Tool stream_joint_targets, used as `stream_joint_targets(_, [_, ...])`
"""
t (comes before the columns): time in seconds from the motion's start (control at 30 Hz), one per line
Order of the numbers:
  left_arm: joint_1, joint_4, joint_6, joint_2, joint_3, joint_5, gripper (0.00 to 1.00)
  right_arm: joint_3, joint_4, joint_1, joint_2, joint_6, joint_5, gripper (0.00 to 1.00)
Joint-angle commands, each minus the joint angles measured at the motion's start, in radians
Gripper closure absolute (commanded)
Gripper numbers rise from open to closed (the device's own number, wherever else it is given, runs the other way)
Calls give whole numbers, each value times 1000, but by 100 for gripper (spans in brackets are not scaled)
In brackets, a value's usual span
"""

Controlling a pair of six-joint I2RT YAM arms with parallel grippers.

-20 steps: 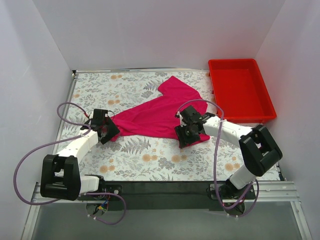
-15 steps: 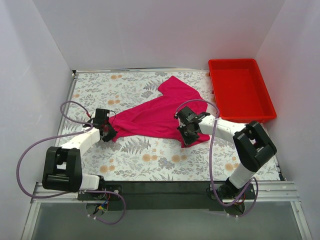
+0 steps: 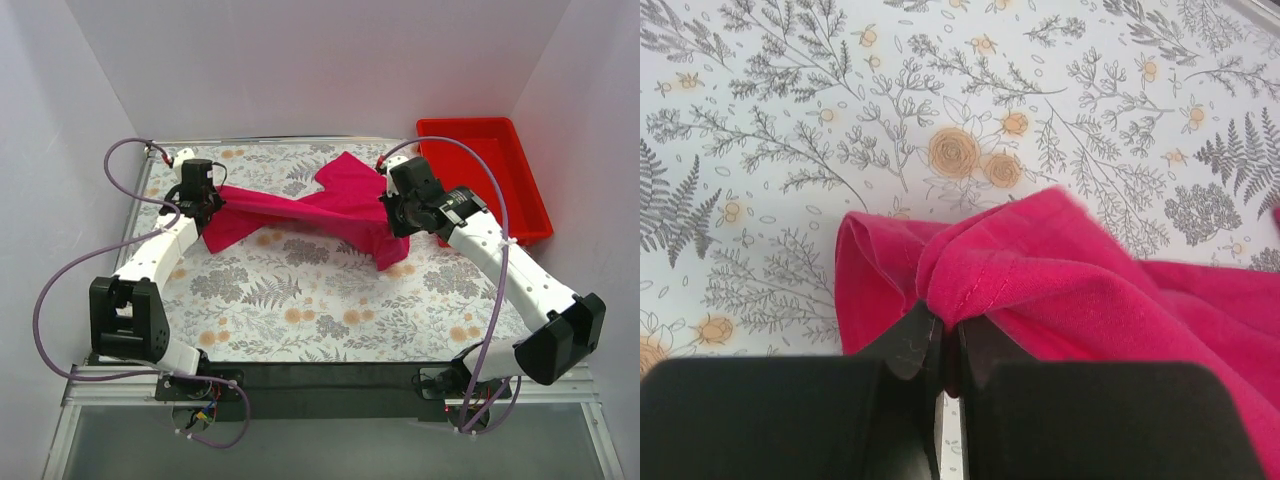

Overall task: Fold and stack the t-shirts
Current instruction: Flatten the tshirt out

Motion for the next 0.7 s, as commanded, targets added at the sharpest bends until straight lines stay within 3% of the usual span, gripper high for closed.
stream_joint_targets(0.0, [9, -36, -41, -94, -83, -42, 99, -12, -108, -2, -38, -55, -43, 99])
stream_joint_targets(0.07, [9, -88, -161, -176, -198, 3, 89, -55, -112, -2, -74, -60, -127, 99])
stream_joint_targets(0.2, [11, -191, -351, -363, -387, 73, 79, -167, -135, -2, -116, -57, -319, 99])
stream_joint_targets(0.27, [12, -261, -405, -481, -436, 74, 72, -248, -157, -2, -122, -45, -426, 91])
stream_joint_targets(0.3, [12, -290, -416, -503, -435, 64, 61, -273, -164, 0, -128, -41, -458, 87])
stream_joint_targets(0.33, [12, -347, -421, -511, -429, 60, 56, -296, -168, 0, -133, -40, -490, 75])
stream_joint_targets(0.37, [12, -367, -419, -514, -407, 66, 55, -334, -174, 0, -137, -34, -527, 70])
stream_joint_targets(0.43, [12, -392, -419, -514, -389, 92, 52, -353, -174, -2, -156, -28, -484, 60])
stream_joint_targets(0.53, [12, -360, -387, -494, -369, 122, 44, -343, -171, -25, -150, -9, -387, 56])
stream_joint_targets(0.67, [12, -298, -330, -410, -367, 190, 44, -343, -122, -71, -121, 26, -281, 55])
